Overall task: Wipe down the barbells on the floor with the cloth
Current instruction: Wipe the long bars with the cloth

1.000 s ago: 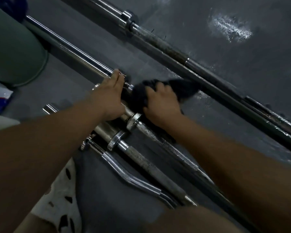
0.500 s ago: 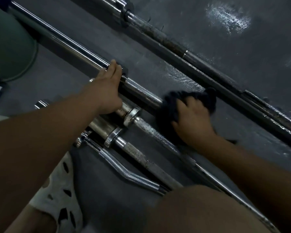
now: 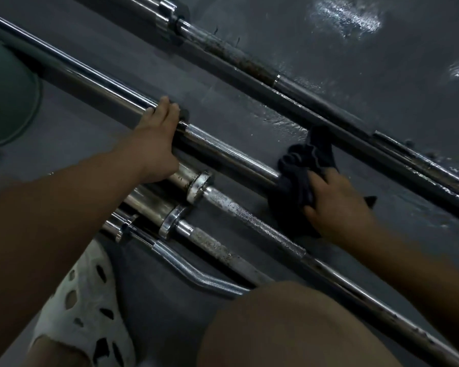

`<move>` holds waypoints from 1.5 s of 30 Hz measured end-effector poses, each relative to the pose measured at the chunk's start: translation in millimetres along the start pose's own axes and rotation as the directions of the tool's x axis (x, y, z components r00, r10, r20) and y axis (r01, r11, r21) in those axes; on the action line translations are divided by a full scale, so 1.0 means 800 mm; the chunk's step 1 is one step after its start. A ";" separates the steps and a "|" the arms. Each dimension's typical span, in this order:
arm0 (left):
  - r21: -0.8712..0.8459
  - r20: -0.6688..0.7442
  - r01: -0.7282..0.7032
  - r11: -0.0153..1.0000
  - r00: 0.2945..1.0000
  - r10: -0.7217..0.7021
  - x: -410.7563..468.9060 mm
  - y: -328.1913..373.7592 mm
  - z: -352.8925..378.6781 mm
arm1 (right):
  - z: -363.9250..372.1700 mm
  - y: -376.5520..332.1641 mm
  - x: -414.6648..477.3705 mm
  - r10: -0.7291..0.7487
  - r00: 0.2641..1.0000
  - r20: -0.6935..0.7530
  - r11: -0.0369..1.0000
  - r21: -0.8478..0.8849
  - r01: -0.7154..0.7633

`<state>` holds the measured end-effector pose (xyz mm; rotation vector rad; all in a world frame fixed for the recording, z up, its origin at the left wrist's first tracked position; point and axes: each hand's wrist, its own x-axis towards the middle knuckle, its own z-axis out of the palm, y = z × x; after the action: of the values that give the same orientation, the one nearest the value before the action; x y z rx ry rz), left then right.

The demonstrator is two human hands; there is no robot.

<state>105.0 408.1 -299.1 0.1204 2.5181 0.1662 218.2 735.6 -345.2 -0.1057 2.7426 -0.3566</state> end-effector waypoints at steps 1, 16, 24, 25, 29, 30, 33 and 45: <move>0.008 -0.005 0.003 1.000 1.000 -0.003 0.003 0.003 0.001 | 0.000 -0.019 0.020 0.015 1.000 -0.021 0.999 -0.030 -0.015; 0.053 -0.050 -0.010 0.999 0.999 0.013 0.026 0.013 -0.001 | 0.003 -0.001 0.007 -0.039 0.995 -0.093 0.997 -0.068 0.033; 0.020 -0.060 -0.026 0.999 0.998 0.027 0.053 0.009 0.000 | 0.007 -0.207 0.190 -0.202 0.959 -0.197 0.979 -0.063 0.194; 0.017 -0.069 -0.028 0.999 0.997 0.029 0.057 0.009 0.000 | 0.008 -0.217 0.201 -0.198 0.958 -0.206 0.980 -0.059 0.190; 0.026 -0.071 -0.038 0.999 0.997 0.040 0.058 0.011 -0.005 | 0.005 -0.185 0.180 -0.232 0.958 -0.166 0.972 -0.019 0.233; 0.025 -0.070 -0.046 0.999 0.996 0.047 0.058 0.010 -0.005 | 0.005 -0.164 0.162 -0.222 0.961 -0.163 0.975 -0.008 0.223; 0.023 -0.060 -0.053 0.998 0.997 0.054 0.058 0.001 -0.002 | 0.001 -0.069 0.068 -0.150 0.980 -0.133 0.988 0.004 0.152; 0.217 -0.081 0.048 0.975 0.996 -0.031 0.071 0.025 -0.001 | 0.002 -0.112 0.107 -0.080 0.984 -0.156 0.988 -0.140 0.058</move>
<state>59.1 434.8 -327.9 0.1545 2.6079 -0.1264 141.9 638.7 -353.6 -0.2173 2.9284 -0.2055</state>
